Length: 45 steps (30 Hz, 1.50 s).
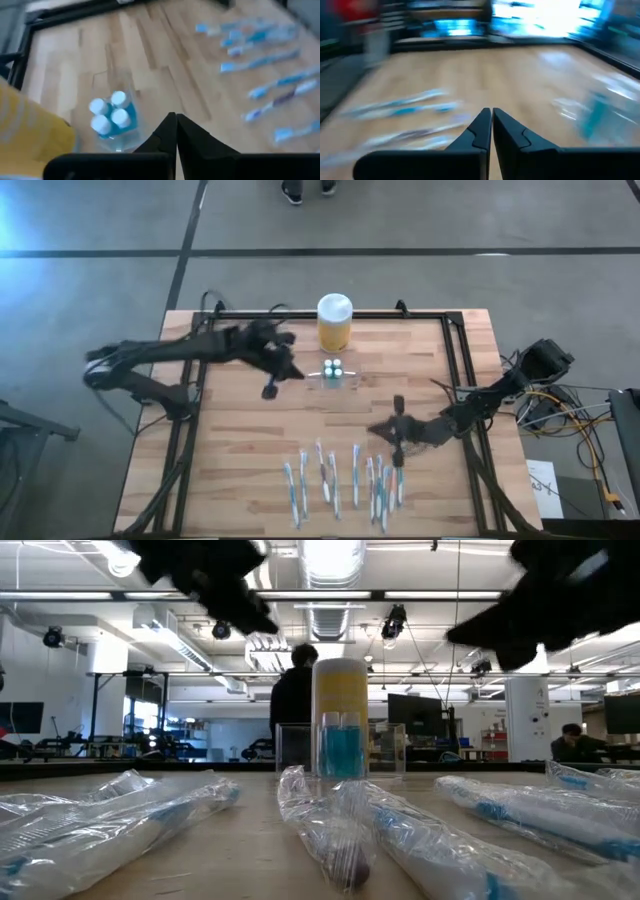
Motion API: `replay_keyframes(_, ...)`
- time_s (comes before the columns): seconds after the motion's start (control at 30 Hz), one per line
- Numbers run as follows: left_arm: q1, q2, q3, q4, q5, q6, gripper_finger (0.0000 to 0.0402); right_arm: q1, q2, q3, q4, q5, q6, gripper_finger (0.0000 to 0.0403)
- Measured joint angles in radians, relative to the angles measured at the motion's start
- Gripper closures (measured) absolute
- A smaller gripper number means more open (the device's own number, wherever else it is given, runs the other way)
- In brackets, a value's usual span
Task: Pick & Place toothbrushing station
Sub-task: Put the blue toothbrush into the transparent organizer
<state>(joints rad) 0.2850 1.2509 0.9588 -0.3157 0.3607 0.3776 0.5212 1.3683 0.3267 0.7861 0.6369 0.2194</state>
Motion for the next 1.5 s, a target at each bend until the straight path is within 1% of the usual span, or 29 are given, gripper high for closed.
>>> replay_keyframes(0.03, -0.005, -0.049, -0.094, 0.103, -0.001, -0.062, 0.0395, -0.021, 0.009, 0.000, -0.010, 0.035, 0.040, 0.0390)
replay_keyframes(0.07, -0.008, -0.091, -0.183, 0.208, -0.005, -0.130, 0.0397, -0.044, 0.019, -0.001, -0.018, 0.044, 0.070, 0.0390)
replay_keyframes(0.17, -0.021, -0.183, -0.418, 0.516, -0.064, -0.350, 0.0397, -0.112, 0.059, -0.001, -0.022, -0.006, 0.124, 0.0390)
replay_keyframes(0.23, -0.027, -0.222, -0.545, 0.695, -0.111, -0.452, 0.0397, -0.165, 0.092, 0.003, -0.020, -0.046, 0.140, 0.0390)
replay_keyframes(0.3, -0.028, -0.239, -0.641, 0.819, -0.146, -0.505, 0.0399, -0.218, 0.124, 0.010, -0.020, -0.091, 0.148, 0.0390)
replay_keyframes(0.4, -0.027, -0.239, -0.730, 0.921, -0.212, -0.538, 0.0399, -0.292, 0.169, 0.024, 0.005, -0.196, 0.125, 0.0390)
replay_keyframes(0.5, -0.027, -0.216, -0.750, 0.939, -0.289, -0.544, 0.0399, -0.366, 0.196, 0.037, 0.020, -0.298, 0.062, 0.0390)
replay_keyframes(0.6, -0.027, -0.181, -0.742, 0.904, -0.314, -0.547, 0.0400, -0.430, 0.204, 0.041, 0.012, -0.347, 0.058, 0.0390)
replay_keyframes(0.77, -0.025, -0.122, -0.707, 0.863, -0.371, -0.560, 0.0400, -0.489, 0.201, 0.041, -0.007, -0.350, 0.069, 0.0390)
replay_keyframes(0.87, -0.025, -0.077, -0.685, 0.860, -0.374, -0.542, 0.0400, -0.509, 0.196, 0.041, -0.014, -0.351, 0.045, 0.0390)
replay_keyframes(1.03, -0.024, 0.008, -0.644, 0.865, -0.379, -0.539, 0.0399, -0.537, 0.196, 0.041, -0.025, -0.350, 0.057, 0.0390)
replay_keyframes(1.2, -0.024, 0.121, -0.630, 0.904, -0.425, -0.533, 0.0400, -0.536, 0.200, 0.042, -0.027, -0.350, 0.062, 0.0390)
replay_keyframes(1.27, -0.024, 0.154, -0.630, 0.943, -0.429, -0.533, 0.0399, -0.541, 0.199, 0.042, -0.028, -0.347, 0.055, 0.0390)
replay_keyframes(1.37, -0.023, 0.181, -0.629, 0.974, -0.430, -0.539, 0.0400, -0.551, 0.197, 0.044, -0.027, -0.343, 0.054, 0.0390)
replay_keyframes(1.5, -0.023, 0.186, -0.629, 1.000, -0.428, -0.553, 0.0399, -0.552, 0.198, 0.047, -0.027, -0.328, 0.062, 0.0390)
